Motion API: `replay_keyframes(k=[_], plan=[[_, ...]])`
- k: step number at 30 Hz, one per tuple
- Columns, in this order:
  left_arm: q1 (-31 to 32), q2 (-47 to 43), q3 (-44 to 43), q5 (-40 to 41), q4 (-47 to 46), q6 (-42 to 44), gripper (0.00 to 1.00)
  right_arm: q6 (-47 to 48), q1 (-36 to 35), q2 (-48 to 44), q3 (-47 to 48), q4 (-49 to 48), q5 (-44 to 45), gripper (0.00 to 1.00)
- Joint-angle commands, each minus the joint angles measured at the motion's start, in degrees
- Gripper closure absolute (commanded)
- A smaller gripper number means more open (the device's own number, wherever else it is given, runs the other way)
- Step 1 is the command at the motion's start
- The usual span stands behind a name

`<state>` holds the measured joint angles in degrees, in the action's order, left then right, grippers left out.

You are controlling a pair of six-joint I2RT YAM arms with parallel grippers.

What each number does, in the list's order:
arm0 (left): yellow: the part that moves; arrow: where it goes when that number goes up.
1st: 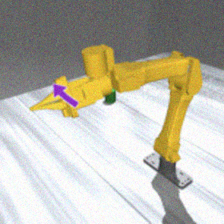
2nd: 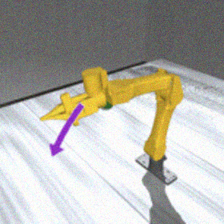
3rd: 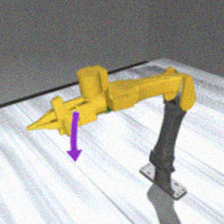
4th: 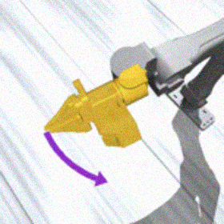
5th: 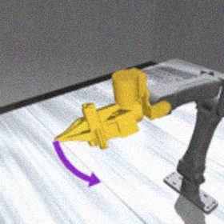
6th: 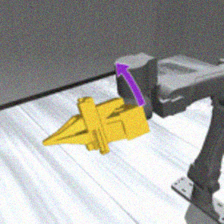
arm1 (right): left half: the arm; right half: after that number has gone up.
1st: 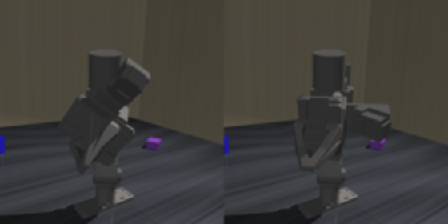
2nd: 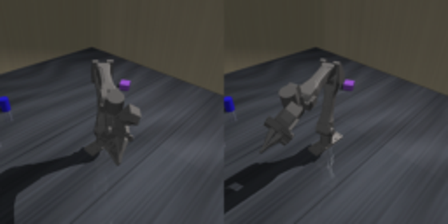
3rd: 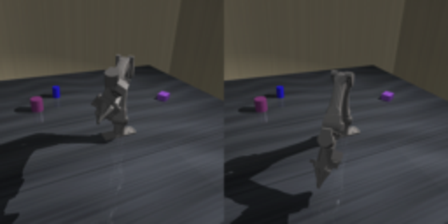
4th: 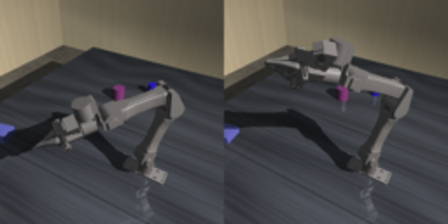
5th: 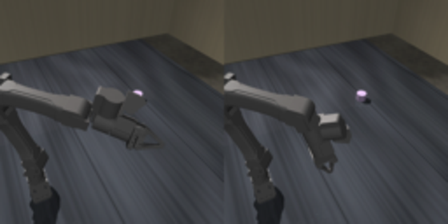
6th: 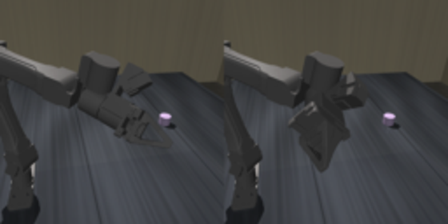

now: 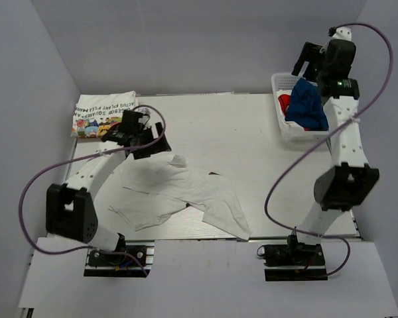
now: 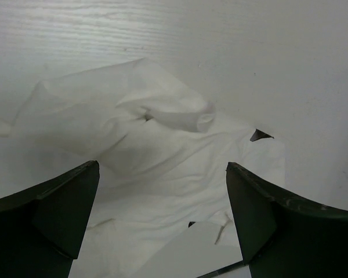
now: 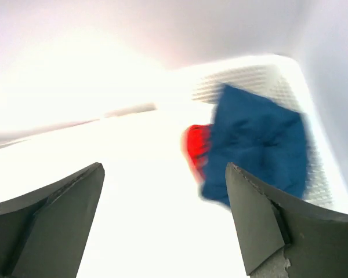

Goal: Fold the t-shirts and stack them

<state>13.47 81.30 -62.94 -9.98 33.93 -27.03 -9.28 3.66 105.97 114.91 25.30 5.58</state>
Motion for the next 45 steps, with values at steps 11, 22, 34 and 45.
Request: replay_keyframes(k=[11, 22, 34, 45], plan=[[13.07, 25.74, -19.33, 12.08, 6.05, 8.39, 0.10, -9.95, -23.25, -31.16, -48.36, -0.61, -9.63, 0.10], [16.31, 26.37, -18.79, 17.26, 4.56, 7.51, 1.00, -11.38, -36.42, -37.51, -64.71, 12.66, -5.05, 0.10], [15.80, 9.07, -14.32, 24.39, 1.93, 3.65, 1.00, -14.36, -48.22, -21.46, -66.75, -1.82, 7.74, 0.10], [15.79, -0.96, -12.73, 27.63, 2.98, 3.03, 1.00, -15.69, -48.40, -13.59, -58.43, -8.96, 17.07, 1.00]])
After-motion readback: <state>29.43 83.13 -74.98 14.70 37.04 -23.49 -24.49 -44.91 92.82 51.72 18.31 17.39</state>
